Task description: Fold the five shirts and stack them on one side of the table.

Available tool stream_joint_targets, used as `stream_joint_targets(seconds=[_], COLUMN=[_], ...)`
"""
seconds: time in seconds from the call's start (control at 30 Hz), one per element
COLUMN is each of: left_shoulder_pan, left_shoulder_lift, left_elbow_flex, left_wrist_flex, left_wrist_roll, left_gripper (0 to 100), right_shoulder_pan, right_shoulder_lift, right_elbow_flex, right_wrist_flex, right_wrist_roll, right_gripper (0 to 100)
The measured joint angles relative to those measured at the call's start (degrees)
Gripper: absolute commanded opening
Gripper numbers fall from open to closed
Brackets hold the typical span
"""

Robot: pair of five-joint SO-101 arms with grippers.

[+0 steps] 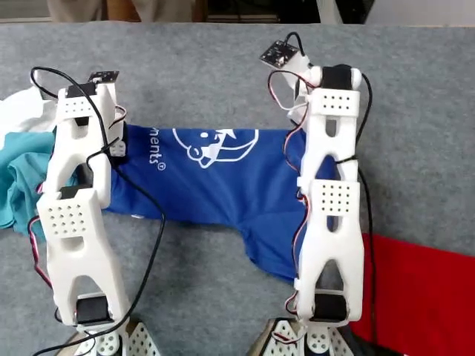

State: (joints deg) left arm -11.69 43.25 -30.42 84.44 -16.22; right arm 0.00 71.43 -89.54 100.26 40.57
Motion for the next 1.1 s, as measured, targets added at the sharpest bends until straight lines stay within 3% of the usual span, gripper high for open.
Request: stream_joint_targets(seconds=[0.27, 0.5, 0.77, 0.97, 1.1], left_shoulder_pan=[0.09, -1.93, -2.73, -4.66, -6.15], left_shoulder_lift=[-0.09, -10.64, -34.9, -45.45, -50.2], left_elbow_flex=[-8.62, -8.35, 8.53, 28.13, 43.43], left_wrist_flex=[13.01, 15.56, 15.56, 6.07, -4.57], left_wrist_roll=[-8.35, -11.34, -12.84, -10.9, -10.2], left_gripper=[2, 2, 2, 2, 2], right_shoulder_pan=[1.67, 1.49, -0.26, -0.7, -2.64], right_shoulder_lift=[-14.33, -37.98, -66.99, -84.66, -95.82], right_elbow_flex=[7.82, 34.64, 72.7, 99.69, 114.73], right_wrist_flex=[0.7, 0.7, -2.37, -7.47, -8.26], right_wrist_roll=[0.0, 4.4, 13.63, 15.91, 17.93], right_gripper=[0.5, 0.7, 0.9, 1.3, 12.0])
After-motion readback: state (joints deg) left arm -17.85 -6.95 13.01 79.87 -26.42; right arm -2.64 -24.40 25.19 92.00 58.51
